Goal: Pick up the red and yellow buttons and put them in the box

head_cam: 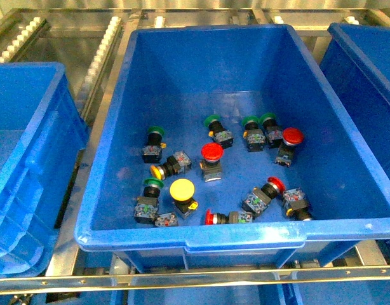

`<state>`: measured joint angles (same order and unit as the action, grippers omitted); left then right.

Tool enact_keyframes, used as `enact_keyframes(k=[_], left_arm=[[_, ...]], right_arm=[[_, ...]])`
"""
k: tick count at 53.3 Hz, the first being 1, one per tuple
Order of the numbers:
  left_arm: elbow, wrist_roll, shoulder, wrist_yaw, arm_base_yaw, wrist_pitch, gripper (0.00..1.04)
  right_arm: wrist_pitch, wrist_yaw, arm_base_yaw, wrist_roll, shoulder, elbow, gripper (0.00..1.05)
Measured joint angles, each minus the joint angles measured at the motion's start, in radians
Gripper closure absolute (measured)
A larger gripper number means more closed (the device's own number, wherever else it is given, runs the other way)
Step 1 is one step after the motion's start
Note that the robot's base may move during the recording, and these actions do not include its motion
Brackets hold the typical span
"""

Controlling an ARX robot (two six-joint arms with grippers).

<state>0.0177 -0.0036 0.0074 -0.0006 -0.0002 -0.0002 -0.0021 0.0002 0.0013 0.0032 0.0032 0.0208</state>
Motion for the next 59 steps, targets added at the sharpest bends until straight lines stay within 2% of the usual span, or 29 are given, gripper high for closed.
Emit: enact_keyframes(k=[59], left_arm=[[0.002,0.001,0.003,0.004,0.001,-0.002,0.08]], right_arm=[[0.0,0.0,0.0,0.0,0.0,0.0,0.07]])
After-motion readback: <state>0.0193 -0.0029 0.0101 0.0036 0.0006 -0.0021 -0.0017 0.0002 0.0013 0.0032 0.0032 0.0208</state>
